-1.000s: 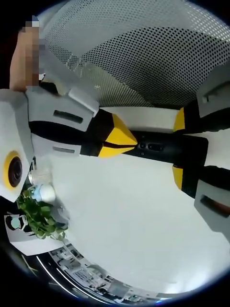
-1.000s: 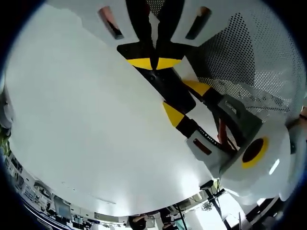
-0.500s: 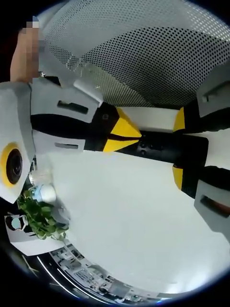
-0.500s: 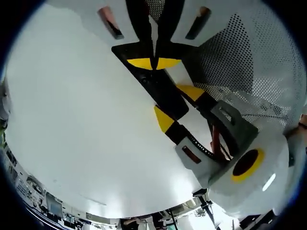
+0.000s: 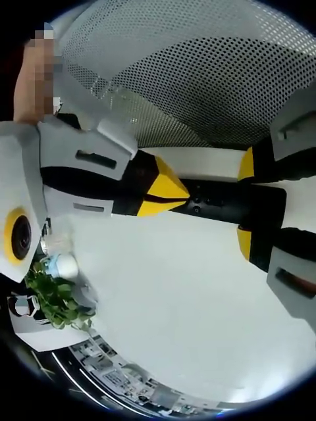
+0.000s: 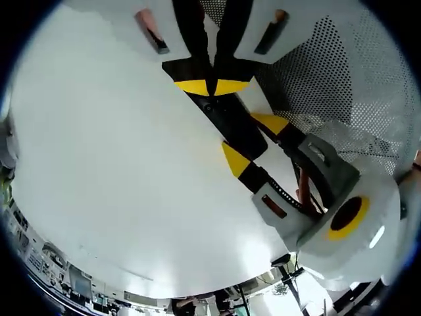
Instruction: Press the specified remote control buttons in sequence, fully releasing each button before pressing the next.
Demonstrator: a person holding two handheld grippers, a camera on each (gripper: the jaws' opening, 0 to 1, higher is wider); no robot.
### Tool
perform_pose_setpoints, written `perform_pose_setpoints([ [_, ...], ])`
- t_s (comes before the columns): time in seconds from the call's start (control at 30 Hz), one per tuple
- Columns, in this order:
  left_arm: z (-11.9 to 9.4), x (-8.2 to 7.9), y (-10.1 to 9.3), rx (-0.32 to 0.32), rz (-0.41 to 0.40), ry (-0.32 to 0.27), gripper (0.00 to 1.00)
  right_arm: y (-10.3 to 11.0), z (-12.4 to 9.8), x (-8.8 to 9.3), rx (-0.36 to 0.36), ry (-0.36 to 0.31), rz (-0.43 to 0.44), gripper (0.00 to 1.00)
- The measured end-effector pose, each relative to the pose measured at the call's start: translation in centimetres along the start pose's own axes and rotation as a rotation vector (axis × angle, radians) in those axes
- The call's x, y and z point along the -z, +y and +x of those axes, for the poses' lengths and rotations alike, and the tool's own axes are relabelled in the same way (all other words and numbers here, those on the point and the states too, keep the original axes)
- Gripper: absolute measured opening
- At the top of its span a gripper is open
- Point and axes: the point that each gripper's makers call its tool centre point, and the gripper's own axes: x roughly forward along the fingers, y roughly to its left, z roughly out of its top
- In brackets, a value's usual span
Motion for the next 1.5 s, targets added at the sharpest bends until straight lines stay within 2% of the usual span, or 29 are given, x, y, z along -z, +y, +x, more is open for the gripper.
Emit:
perform_pose_setpoints([
  [0.07,0.00,0.00,0.00,0.000,-0.001,0.001,0.25,0.06,0.01,0.00,0.014,-0.004,-0.039,0.00],
  [0.23,-0.01,0.00,-0.02,0.002,-0.007,0.002,0.25,0.05,-0.01,0.00,0.021,-0.011,-0.038,0.00],
  [0.3,0.03,-0.01,0.00,0.002,-0.008,0.001,0.25,0.07,0.02,-0.02,0.020,-0.008,-0.065,0.00],
  [0.33,0.03,-0.01,0.01,0.002,-0.010,0.001,0.25,0.03,0.03,-0.06,0.027,0.001,-0.130,0.00],
  [0.4,0.02,-0.01,0.01,0.001,-0.013,0.002,0.25,0.13,0.04,-0.08,0.051,0.018,-0.189,0.00],
  [0.5,0.06,0.00,0.02,-0.002,-0.016,0.010,0.25,0.30,0.17,-0.14,0.096,0.050,-0.336,0.00],
  [0.63,0.07,-0.01,0.03,-0.005,-0.023,0.021,0.25,0.17,0.18,-0.12,0.093,0.059,-0.297,0.00],
  [1.0,-0.31,0.52,0.00,-0.003,-0.032,0.053,0.25,0.15,-0.02,0.02,0.033,0.016,-0.174,0.00],
  [1.2,-0.60,0.89,0.01,-0.004,-0.038,0.050,0.25,0.28,-0.04,0.08,0.019,0.001,-0.174,0.00],
  [1.5,-0.54,0.88,0.03,-0.002,-0.048,0.042,0.25,0.19,-0.20,0.40,-0.019,-0.004,-0.116,0.00],
])
